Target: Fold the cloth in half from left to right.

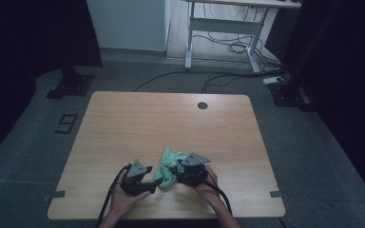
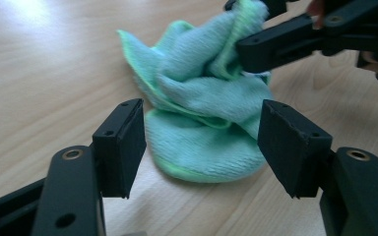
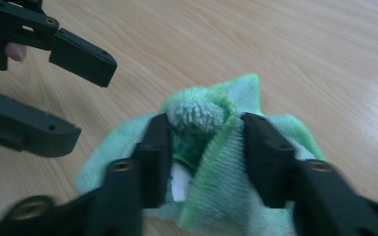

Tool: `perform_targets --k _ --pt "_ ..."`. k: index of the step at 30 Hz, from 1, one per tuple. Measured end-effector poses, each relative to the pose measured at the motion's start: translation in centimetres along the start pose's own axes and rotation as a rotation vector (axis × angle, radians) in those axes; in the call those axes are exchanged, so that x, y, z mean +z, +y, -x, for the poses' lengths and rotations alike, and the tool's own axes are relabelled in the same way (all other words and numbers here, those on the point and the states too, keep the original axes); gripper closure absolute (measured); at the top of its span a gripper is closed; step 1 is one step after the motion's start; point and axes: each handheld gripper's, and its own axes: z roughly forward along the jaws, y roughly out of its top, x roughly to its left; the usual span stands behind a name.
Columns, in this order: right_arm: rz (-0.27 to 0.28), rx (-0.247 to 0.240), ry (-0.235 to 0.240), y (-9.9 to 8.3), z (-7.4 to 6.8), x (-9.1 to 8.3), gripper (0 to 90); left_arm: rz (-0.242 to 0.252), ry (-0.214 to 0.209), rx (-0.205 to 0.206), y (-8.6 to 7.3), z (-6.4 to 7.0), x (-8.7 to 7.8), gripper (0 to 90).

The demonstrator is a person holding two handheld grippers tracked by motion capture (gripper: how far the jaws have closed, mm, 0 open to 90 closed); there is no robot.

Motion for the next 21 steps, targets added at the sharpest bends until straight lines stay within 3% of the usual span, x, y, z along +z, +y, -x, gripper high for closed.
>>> perform_targets --k 1,2,7,9,11,15,18,21 --pt "0.000 0.000 0.000 0.0 0.0 0.0 61.9 0.000 0.000 0.000 0.0 0.0 0.0 34.7" --pt "-0.001 0.017 0.002 -0.3 0.4 0.0 70.8 -0.022 -0.002 0.013 -0.1 0.4 0.5 34.6" --pt "0.027 0.054 0.009 -0.5 0.9 -0.8 79.8 -0.064 -0.015 0.028 -0.5 0.9 1.7 37.2" --pt "0.051 0.064 0.013 -0.4 1.1 -1.2 80.7 -0.076 -0.012 0.032 -0.6 1.0 2.0 46.6" --pt "0.074 0.070 0.014 -0.3 1.2 -1.8 81.1 -0.130 0.013 0.058 -1.0 1.2 2.8 58.4" --pt "0.114 0.066 -0.002 0.1 1.4 -2.9 81.1 -0.122 0.013 0.054 -0.9 1.1 2.6 81.3" --pt "0.142 0.069 -0.012 0.4 1.6 -4.0 81.1 -0.099 0.013 0.041 -0.7 0.7 1.9 89.2" --pt "0.168 0.071 -0.016 0.7 1.9 -5.0 81.0 -0.089 0.006 0.036 -0.5 0.4 1.2 89.9"
